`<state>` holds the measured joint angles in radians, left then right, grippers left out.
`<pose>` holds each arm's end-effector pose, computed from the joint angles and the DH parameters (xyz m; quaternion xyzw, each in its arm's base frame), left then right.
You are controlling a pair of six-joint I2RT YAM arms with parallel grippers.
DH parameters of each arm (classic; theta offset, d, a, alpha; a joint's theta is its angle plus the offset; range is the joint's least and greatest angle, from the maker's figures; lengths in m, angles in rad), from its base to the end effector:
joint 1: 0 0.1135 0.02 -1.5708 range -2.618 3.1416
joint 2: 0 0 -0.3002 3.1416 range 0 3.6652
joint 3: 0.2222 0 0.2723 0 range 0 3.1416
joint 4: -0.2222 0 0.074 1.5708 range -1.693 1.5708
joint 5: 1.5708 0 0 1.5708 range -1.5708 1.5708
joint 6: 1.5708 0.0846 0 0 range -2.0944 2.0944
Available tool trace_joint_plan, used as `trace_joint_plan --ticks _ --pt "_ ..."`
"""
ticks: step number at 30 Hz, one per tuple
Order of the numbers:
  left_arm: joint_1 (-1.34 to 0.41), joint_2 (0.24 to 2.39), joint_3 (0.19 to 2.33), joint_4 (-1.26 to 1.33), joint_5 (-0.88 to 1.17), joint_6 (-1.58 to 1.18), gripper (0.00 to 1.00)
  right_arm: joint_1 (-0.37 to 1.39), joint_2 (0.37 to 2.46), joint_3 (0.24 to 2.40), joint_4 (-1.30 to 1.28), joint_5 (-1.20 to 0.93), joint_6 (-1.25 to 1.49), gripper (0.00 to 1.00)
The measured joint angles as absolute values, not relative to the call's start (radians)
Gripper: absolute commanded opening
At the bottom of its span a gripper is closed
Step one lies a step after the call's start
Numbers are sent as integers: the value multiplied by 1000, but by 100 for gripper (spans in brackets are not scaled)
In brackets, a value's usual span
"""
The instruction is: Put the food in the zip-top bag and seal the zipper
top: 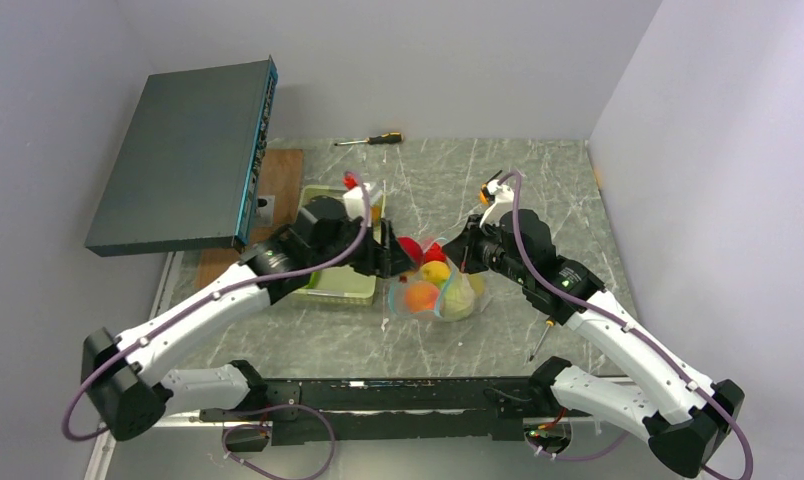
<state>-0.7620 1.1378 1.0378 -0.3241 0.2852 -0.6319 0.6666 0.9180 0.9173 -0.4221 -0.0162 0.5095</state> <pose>0.2048 -0.2283 0.3553 0.1310 0.8248 -0.4362 0.3351 0.1940 0.1544 0.3467 -0.0703 0.8368 0.3069 0.4480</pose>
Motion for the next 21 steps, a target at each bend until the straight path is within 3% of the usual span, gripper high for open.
trace_joint_plan --ticks 10,21 --pt "-919 1357 1136 -308 173 -666 0 666 918 917 -416 -60 532 0" --pt "-1014 1225 1127 -353 37 -696 0 665 910 917 -416 -61 532 0"
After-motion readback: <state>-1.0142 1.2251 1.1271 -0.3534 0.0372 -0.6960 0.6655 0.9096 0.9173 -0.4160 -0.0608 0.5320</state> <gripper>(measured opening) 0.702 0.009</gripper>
